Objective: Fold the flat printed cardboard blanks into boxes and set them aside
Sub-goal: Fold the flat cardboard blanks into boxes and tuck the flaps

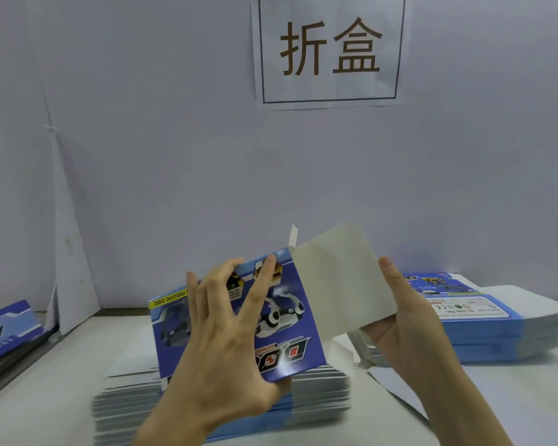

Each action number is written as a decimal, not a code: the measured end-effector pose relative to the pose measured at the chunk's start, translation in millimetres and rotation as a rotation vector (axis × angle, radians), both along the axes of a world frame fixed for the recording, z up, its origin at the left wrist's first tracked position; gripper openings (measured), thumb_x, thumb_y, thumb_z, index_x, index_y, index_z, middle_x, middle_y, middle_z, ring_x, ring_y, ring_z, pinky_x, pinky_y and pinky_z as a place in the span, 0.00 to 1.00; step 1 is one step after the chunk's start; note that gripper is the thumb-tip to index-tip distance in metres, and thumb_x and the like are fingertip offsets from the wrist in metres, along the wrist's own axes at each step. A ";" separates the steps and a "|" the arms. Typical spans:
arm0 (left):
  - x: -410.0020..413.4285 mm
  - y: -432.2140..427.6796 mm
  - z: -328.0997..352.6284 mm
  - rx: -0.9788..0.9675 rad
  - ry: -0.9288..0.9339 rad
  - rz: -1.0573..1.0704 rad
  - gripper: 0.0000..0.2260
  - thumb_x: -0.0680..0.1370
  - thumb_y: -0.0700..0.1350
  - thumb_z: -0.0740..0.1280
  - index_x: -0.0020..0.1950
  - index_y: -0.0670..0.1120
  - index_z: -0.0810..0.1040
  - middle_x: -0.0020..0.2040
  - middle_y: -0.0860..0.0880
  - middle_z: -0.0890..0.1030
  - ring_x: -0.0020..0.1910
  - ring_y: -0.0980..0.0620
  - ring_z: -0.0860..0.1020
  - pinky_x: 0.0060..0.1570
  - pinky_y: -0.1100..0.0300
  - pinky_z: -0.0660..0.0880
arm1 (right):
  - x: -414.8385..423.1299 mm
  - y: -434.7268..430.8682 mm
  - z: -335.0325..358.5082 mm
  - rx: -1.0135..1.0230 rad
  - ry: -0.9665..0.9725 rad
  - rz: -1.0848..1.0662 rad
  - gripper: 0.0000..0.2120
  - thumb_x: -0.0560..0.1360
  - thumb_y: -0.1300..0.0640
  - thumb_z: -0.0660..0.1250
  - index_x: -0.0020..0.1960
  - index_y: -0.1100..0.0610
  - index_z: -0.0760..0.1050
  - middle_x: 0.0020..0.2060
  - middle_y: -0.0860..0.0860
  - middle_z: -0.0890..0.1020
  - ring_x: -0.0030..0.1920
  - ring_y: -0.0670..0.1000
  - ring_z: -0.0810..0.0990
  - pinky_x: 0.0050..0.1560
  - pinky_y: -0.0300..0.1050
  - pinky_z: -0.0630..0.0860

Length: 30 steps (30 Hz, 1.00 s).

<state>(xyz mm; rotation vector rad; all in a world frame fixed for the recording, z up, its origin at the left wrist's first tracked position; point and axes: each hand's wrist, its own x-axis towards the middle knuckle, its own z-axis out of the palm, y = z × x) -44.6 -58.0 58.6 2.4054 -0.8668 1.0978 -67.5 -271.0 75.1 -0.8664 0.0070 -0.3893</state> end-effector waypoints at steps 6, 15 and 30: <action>5.7 3.0 -5.5 -0.020 0.064 -0.056 0.55 0.56 0.64 0.72 0.78 0.52 0.51 0.69 0.46 0.61 0.70 0.47 0.60 0.70 0.35 0.47 | -5.8 -1.2 0.3 -0.141 0.080 0.146 0.19 0.62 0.50 0.72 0.50 0.56 0.81 0.36 0.55 0.85 0.35 0.51 0.85 0.29 0.46 0.80; 3.2 4.9 -5.8 0.211 0.179 -0.195 0.46 0.66 0.68 0.66 0.76 0.67 0.42 0.77 0.58 0.40 0.77 0.53 0.38 0.73 0.38 0.38 | 5.6 -16.9 -21.4 -0.642 0.363 -0.161 0.14 0.82 0.52 0.57 0.46 0.62 0.73 0.43 0.59 0.74 0.45 0.55 0.73 0.45 0.54 0.72; -18.0 -4.6 13.3 -0.043 -0.003 -0.316 0.32 0.58 0.60 0.76 0.57 0.56 0.69 0.72 0.53 0.60 0.60 0.51 0.68 0.52 0.50 0.73 | 7.8 -10.6 -18.4 -1.483 0.014 -0.720 0.18 0.81 0.62 0.61 0.66 0.48 0.77 0.30 0.55 0.75 0.33 0.55 0.69 0.34 0.41 0.62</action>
